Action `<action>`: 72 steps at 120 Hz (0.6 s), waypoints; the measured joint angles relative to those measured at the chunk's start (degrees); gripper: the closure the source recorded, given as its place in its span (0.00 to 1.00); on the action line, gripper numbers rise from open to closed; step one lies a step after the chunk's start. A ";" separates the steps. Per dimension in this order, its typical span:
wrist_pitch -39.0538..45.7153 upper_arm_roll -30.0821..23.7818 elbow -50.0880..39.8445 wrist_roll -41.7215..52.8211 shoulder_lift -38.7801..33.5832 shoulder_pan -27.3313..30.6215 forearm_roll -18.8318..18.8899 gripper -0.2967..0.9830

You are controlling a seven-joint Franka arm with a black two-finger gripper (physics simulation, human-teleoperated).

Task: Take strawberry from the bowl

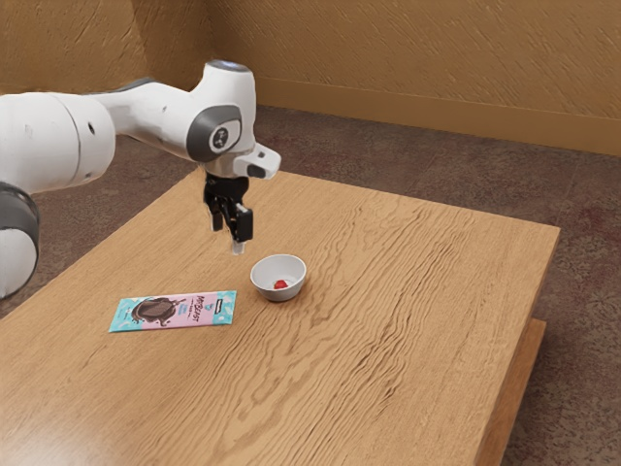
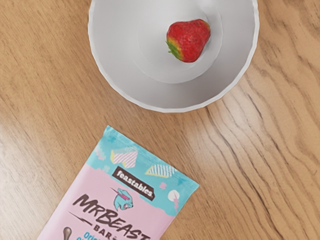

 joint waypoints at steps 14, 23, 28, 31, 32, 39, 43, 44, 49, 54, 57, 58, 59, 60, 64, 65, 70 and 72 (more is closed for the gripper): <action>3.28 -0.47 4.23 6.36 5.29 -0.03 -0.23 0.28; 5.29 -1.09 6.11 10.18 9.03 0.75 -0.54 0.29; 6.34 -1.63 6.95 12.22 10.57 1.37 -0.72 0.29; 6.95 -1.86 7.22 13.47 11.26 1.65 -0.81 0.29; 7.14 -1.91 7.29 13.88 11.46 1.73 -0.83 0.29; 8.45 -3.13 7.80 16.57 12.95 2.63 -0.92 0.29; 9.09 -3.91 8.01 18.00 13.39 2.99 -0.90 0.29; 9.23 -4.05 8.04 18.35 13.45 3.03 -0.90 0.29; 9.88 -4.51 8.13 20.02 13.64 2.99 -0.90 0.29; 10.45 -4.75 8.18 21.59 13.85 2.98 -0.96 0.29; 10.79 -4.83 8.22 22.48 14.09 2.99 -0.98 0.30; 10.90 -4.85 8.23 22.77 14.17 3.00 -0.99 0.30; 11.02 -4.86 8.24 23.05 14.27 3.00 -0.99 0.30; 11.14 -4.88 8.25 23.34 14.35 2.99 -1.00 0.30; 11.62 -4.91 8.27 24.44 14.62 3.00 -1.02 0.30; 11.75 -4.92 8.27 24.70 14.66 3.00 -1.02 0.30; 12.38 -4.94 8.24 25.99 14.81 2.99 -1.05 0.30; 12.61 -4.94 8.23 26.48 14.84 2.99 -1.05 0.30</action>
